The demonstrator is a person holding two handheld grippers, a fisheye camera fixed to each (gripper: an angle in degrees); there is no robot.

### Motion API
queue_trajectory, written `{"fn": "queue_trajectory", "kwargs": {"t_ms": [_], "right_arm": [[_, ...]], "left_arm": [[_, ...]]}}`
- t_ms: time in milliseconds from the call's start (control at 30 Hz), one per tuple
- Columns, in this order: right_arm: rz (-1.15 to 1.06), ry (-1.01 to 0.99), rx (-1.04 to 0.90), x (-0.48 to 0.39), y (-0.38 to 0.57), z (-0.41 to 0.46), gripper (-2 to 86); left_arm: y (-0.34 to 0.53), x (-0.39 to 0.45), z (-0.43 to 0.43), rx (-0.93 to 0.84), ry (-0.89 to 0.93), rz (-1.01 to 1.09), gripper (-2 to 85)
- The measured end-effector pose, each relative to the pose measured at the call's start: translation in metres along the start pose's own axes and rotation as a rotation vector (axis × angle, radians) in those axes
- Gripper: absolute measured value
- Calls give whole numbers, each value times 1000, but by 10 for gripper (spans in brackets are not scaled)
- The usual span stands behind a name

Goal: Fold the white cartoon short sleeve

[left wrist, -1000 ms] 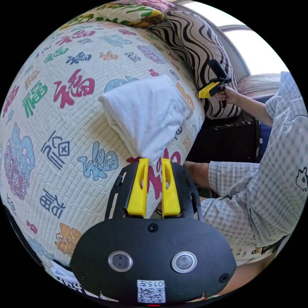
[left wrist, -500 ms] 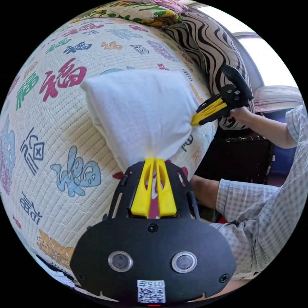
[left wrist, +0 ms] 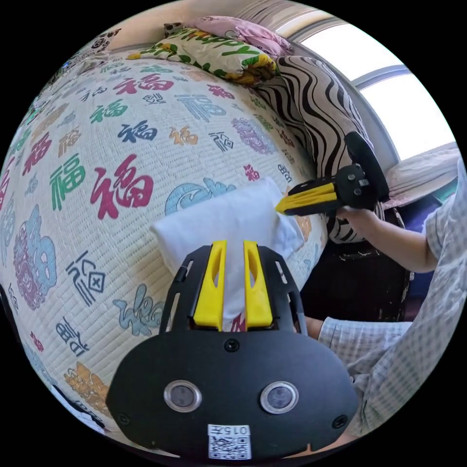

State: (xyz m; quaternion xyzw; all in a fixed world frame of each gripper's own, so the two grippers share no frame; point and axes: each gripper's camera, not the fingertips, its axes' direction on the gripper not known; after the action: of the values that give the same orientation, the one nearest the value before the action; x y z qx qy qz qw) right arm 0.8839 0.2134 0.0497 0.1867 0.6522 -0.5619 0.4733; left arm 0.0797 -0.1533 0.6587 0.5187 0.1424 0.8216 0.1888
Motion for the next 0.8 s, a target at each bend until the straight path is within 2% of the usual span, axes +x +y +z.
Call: {"fn": "queue_trajectory", "kwargs": {"t_ms": [167, 567, 667, 767, 800], "right_arm": [[0, 72, -36, -14, -7, 18, -5], [58, 40, -56, 41, 68, 32, -4], [95, -138, 5, 73, 94, 25, 0], [121, -617, 195, 134, 137, 21, 14], [144, -868, 271, 165, 155, 32, 26]], "left_arm": [[-13, -7, 29, -43, -107, -7, 14], [0, -60, -5, -82, -94, -79, -5], [-1, -76, -25, -87, -73, -117, 8], [8, -106, -51, -64, -14, -170, 45], [14, -123, -59, -52, 19, -200, 59]]}}
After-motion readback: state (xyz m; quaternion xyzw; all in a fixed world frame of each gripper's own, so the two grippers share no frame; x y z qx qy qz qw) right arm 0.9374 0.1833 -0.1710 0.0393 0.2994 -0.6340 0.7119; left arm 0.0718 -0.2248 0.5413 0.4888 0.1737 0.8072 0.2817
